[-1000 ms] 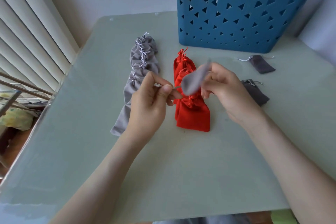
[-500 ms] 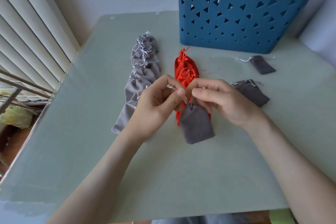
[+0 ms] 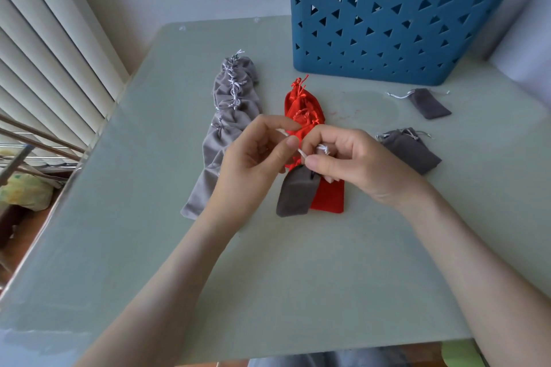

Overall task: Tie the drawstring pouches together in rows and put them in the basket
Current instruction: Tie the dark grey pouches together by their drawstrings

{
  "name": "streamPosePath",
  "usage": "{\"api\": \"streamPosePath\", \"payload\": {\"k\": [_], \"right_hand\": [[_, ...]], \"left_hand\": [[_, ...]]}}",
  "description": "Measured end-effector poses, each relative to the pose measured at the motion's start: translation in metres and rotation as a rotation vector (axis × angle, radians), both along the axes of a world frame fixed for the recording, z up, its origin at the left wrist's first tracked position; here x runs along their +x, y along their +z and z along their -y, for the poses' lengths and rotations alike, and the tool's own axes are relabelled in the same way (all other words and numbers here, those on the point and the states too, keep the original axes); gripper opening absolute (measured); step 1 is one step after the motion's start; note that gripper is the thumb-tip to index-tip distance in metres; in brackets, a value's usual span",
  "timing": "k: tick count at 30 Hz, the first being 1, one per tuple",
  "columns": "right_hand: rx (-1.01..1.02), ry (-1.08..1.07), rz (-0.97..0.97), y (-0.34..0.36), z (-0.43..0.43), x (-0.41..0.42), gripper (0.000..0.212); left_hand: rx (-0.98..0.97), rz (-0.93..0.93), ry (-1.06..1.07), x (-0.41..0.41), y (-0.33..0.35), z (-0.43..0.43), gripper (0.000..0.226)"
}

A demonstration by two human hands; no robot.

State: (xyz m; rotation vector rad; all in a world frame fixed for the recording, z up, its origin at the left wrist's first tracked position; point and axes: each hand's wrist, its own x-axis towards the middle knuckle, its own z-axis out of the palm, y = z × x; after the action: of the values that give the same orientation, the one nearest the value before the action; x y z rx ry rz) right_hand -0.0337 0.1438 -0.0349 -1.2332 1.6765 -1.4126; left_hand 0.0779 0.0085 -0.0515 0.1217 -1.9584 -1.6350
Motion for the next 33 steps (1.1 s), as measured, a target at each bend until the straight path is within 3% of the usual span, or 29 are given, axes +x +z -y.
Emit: {"api": "streamPosePath", "payload": {"k": [5,10,22,33], "right_hand": [[-0.119,-0.135,0.034,-0.005,0.006,0.000,0.005],[-0.200,-0.230,0.037,-0.008,0.011,0.003,0.003],[-0.180,-0.206,-0.014,-0.009,0.013,0.006,0.013],[-0.161,-0.334,-0.218,-0.009,0.013,0.005,0.013]], "left_hand": [[0.006,0.060,0.085,-0.002,-0.002,-0.001,0.014],[-0.019,0.100,0.031,0.001,-0.002,0.000,0.016],[-0.020,0.192,0.043,0.000,-0.002,0.000,0.015],[-0.099,0.186,0.002,0.000,-0.004,-0.001,0.013]]}}
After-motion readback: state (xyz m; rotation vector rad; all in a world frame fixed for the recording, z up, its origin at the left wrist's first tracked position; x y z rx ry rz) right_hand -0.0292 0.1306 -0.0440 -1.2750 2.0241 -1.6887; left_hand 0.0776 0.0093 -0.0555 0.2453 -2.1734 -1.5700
